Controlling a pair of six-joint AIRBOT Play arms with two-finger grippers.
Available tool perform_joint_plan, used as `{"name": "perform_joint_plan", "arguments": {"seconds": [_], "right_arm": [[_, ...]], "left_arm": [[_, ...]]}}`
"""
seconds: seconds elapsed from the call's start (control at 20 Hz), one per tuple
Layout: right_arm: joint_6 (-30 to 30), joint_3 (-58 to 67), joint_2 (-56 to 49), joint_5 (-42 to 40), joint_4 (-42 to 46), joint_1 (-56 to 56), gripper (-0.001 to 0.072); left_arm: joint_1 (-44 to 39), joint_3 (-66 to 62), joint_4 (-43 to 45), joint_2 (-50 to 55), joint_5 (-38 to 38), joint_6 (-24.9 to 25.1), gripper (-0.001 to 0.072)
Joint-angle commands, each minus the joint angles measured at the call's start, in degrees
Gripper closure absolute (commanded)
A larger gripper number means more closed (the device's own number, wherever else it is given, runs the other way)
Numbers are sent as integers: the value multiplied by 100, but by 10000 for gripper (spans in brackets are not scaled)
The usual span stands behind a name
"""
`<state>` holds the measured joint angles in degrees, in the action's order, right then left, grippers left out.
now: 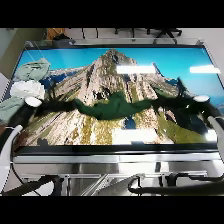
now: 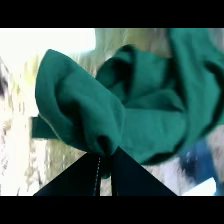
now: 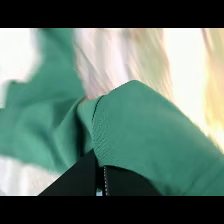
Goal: Fold the shirts.
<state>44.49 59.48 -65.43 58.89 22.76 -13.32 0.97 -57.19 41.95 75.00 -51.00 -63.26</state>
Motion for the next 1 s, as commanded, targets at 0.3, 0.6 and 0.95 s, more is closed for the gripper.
{"name": "perform_joint_plan", "arguments": {"seconds": [0.3,0.6,0.95], "right_arm": [[68,5351,1156,1491,-278,-76,690],[-514,5445,2343,33,706,-76,690],[2,5403,1460,1526,660,-74,689]], "left_arm": [[935,-3783,96,-2931,-203,326,688],[1956,-4581,494,-3773,339,476,688],[2273,-4765,-85,-2430,-1915,216,687]]}}
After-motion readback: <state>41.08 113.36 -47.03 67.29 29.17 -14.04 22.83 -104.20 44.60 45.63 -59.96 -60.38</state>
